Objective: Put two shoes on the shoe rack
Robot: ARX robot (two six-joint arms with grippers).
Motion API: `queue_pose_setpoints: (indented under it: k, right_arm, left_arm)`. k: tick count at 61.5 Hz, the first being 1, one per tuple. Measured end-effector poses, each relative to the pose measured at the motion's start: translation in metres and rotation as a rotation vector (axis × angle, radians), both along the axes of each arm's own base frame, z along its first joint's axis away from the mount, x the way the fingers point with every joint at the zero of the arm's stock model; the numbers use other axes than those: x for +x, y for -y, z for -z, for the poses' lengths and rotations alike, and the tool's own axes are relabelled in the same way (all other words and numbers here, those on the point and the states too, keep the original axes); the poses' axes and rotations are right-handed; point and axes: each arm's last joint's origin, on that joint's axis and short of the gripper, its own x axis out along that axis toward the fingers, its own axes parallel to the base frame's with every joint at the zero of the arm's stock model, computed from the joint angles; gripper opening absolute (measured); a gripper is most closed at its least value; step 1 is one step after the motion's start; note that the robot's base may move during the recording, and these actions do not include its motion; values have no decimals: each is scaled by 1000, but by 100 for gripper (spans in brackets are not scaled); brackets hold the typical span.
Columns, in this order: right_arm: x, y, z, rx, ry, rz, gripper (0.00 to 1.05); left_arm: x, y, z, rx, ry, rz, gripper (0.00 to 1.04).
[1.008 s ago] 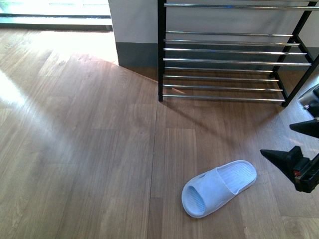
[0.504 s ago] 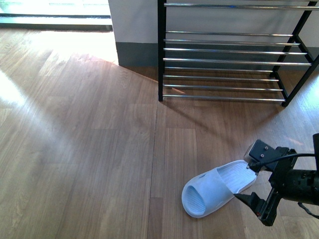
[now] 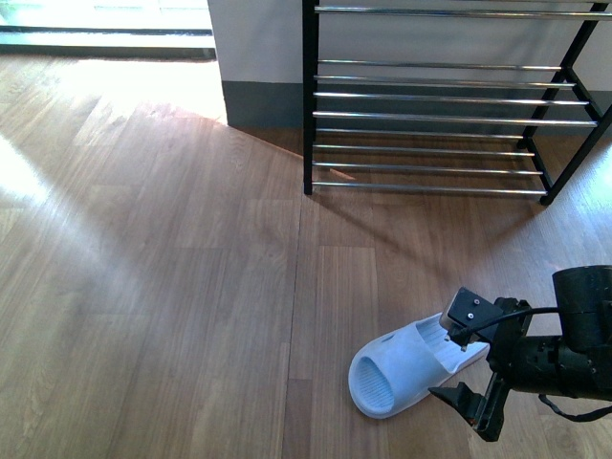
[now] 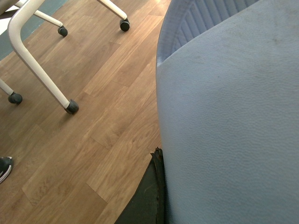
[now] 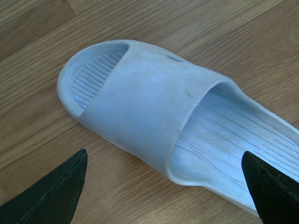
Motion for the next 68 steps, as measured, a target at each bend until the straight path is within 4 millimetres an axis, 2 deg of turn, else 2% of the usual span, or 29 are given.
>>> queue_pose_setpoints:
  k: [8, 26, 33, 40, 50, 52, 53, 56, 62, 68]
  right_arm:
    - [3, -4, 16, -11, -33, -7, 96]
    - [9, -15, 25, 15, -109, -30, 95]
    - [6, -20, 35, 16, -131, -35, 70]
    - [8, -22, 38, 17, -128, -31, 54]
    - [10, -27, 40, 32, -106, -3, 18]
    - [9, -28, 39, 39, -102, 4, 14]
    - [8, -28, 36, 53, -98, 15, 8]
    - [7, -29, 32, 56, -81, 25, 2]
    - [7, -29, 14, 63, -28, 50, 1]
    - [12, -28, -22, 78, 79, 69, 1]
  left_arm:
    - [0, 0, 0, 0, 0, 0, 2]
    - [0, 0, 0, 0, 0, 0, 2]
    - [0, 0, 0, 0, 0, 0, 2]
    - [0, 0, 0, 0, 0, 0, 2]
    - [0, 0, 0, 0, 0, 0, 2]
    - [0, 0, 0, 0, 0, 0, 2]
    - [0, 0, 0, 0, 0, 0, 2]
    - [0, 0, 0, 0, 0, 0, 2]
    - [0, 0, 0, 0, 0, 0, 2]
    - [0, 0, 0, 0, 0, 0, 2]
